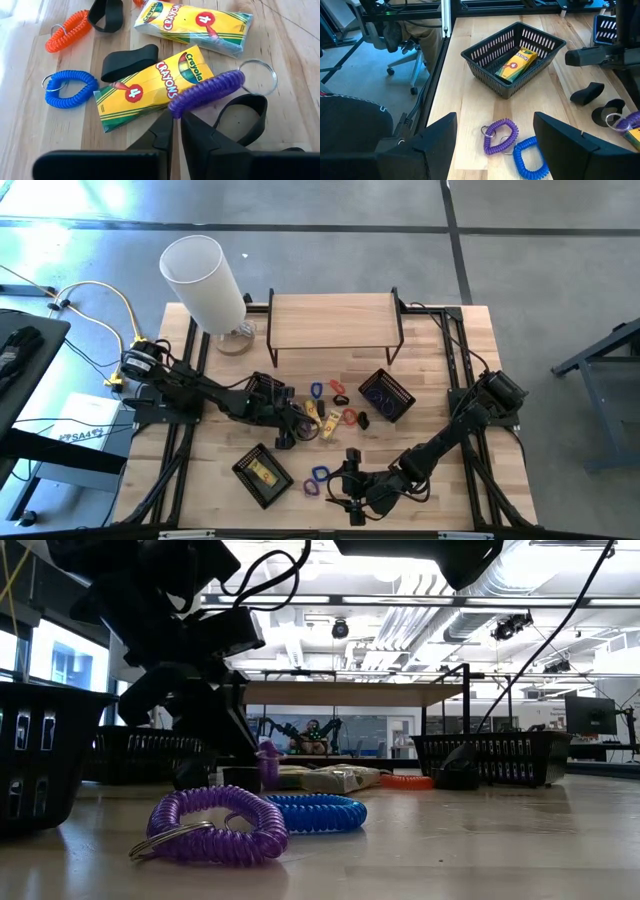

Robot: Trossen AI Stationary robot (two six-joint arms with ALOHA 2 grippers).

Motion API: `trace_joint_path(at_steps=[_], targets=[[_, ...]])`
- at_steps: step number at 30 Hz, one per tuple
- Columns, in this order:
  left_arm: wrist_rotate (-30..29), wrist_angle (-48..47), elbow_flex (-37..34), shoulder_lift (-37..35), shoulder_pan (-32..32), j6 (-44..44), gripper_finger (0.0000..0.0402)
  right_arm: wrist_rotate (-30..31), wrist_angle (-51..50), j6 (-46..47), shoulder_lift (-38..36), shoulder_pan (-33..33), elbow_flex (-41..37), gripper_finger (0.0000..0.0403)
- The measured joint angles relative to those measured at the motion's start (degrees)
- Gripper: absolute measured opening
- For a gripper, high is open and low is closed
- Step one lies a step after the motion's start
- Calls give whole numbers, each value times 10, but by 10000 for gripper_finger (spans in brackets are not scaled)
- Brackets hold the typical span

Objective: Pick & Place Office Desk Supplies
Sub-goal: Put the top purple spring keychain into the top right black bin

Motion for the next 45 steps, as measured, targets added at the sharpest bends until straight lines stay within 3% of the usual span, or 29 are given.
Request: trace_joint_path(at_steps=[15, 23, 29, 45], targets=[[9, 19, 0, 0, 0, 0, 25, 0, 0, 0, 0, 0, 0, 252], [44, 20, 0, 0, -2, -31, 90, 0, 0, 0, 0, 0, 0, 252], [34, 19, 0, 0, 6, -60, 137, 0, 0, 0, 0, 0, 0, 252], [46, -5, 0, 0, 17, -97, 143, 0, 0, 1, 0, 0, 0, 252]])
